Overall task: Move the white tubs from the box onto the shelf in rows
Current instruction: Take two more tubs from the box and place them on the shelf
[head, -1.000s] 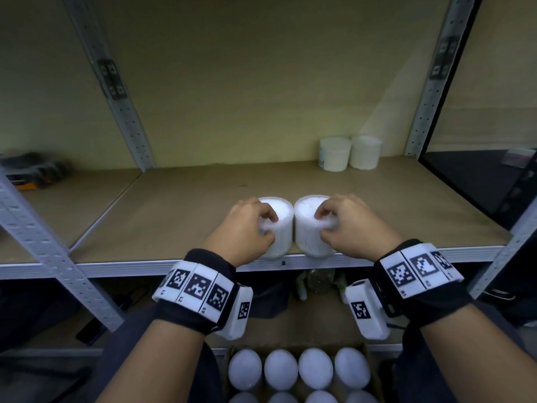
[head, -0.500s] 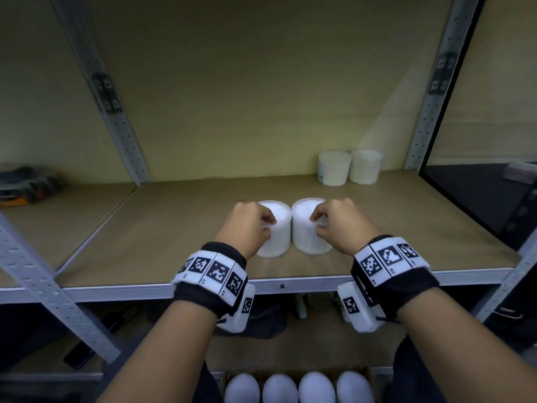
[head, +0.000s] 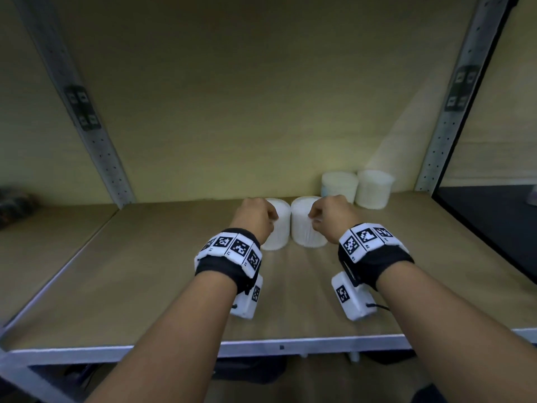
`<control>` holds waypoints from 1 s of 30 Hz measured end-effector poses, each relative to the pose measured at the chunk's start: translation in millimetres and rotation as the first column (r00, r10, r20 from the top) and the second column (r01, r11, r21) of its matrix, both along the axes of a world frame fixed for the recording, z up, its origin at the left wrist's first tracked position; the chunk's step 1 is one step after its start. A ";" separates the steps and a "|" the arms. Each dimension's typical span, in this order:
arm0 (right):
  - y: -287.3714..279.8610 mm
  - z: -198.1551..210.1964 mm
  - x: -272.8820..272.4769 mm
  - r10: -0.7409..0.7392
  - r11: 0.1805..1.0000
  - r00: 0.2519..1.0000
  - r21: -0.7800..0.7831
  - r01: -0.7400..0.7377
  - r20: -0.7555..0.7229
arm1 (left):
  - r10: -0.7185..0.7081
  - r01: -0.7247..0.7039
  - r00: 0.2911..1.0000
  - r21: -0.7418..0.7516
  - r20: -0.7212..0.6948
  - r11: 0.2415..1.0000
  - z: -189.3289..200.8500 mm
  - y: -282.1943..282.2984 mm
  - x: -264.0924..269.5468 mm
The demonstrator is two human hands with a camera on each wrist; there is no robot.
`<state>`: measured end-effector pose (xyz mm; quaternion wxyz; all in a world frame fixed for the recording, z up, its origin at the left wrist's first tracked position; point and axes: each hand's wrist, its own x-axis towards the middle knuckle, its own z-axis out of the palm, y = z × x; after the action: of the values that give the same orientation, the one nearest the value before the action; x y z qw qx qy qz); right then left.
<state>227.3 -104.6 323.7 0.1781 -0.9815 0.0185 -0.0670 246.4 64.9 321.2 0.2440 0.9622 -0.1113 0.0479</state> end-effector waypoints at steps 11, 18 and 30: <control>-10.5 -3.5 81.1 0.023 1.000 1.000 0.014 -0.024 0.021 | 0.046 -0.046 0.999 -0.025 0.004 0.999 -7.4 -11.8 87.0; -12.9 -7.1 110.8 0.031 0.999 0.999 0.012 -0.031 -0.026 | 0.032 -0.032 0.999 -0.003 0.025 0.999 -10.4 -18.0 113.7; -18.8 7.2 67.7 0.171 0.985 0.981 -0.020 -0.173 -0.088 | -0.131 0.154 0.982 0.169 -0.137 0.974 -1.9 5.1 81.1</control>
<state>295.0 -123.5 330.9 0.1689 -0.9838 -0.0597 -0.0093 327.5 70.0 319.3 0.1658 0.9708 -0.1685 -0.0404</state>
